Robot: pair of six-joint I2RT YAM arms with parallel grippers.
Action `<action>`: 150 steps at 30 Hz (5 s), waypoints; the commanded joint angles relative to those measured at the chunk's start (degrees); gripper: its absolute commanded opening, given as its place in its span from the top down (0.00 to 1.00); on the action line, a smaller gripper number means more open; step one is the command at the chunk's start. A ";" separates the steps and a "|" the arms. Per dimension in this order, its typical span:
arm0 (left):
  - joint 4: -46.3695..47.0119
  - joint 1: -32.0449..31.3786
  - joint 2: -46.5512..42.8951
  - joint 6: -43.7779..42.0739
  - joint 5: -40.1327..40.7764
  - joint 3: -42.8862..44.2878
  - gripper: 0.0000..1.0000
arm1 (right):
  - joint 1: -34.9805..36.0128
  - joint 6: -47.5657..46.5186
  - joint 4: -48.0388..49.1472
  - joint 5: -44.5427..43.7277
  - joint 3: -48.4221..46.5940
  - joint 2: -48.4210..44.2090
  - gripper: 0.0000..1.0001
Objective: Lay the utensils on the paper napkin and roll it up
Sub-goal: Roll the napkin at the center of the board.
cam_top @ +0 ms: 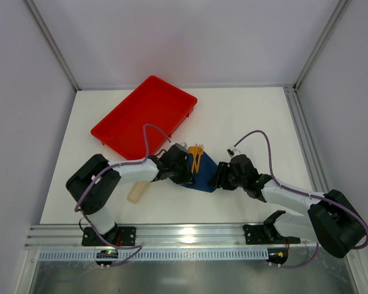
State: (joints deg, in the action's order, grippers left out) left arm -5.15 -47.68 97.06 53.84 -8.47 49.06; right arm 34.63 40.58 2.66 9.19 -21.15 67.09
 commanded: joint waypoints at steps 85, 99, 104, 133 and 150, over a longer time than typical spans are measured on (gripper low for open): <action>2.34 -1.54 2.53 2.41 -0.67 4.64 0.78 | -0.18 8.12 17.03 6.90 -6.45 9.73 0.96; -7.07 -1.45 -1.34 0.38 3.02 7.11 0.73 | -0.09 6.71 13.25 4.61 -5.05 7.27 0.96; -9.79 -1.45 -2.83 -0.58 4.86 6.93 0.73 | -0.18 5.74 11.94 4.08 -5.57 6.74 0.96; -7.78 9.54 0.94 -5.86 -7.78 15.10 0.61 | 4.57 -6.21 3.41 1.18 -16.91 15.00 0.72; -5.75 11.82 1.82 -9.46 -13.68 15.28 0.49 | 5.45 -7.97 4.55 1.71 -16.82 15.26 0.51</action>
State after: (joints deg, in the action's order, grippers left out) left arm -12.49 -36.03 98.32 46.41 -19.31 62.26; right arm 39.66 34.22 5.13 11.51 -36.47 82.65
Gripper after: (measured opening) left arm 0.506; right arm 0.477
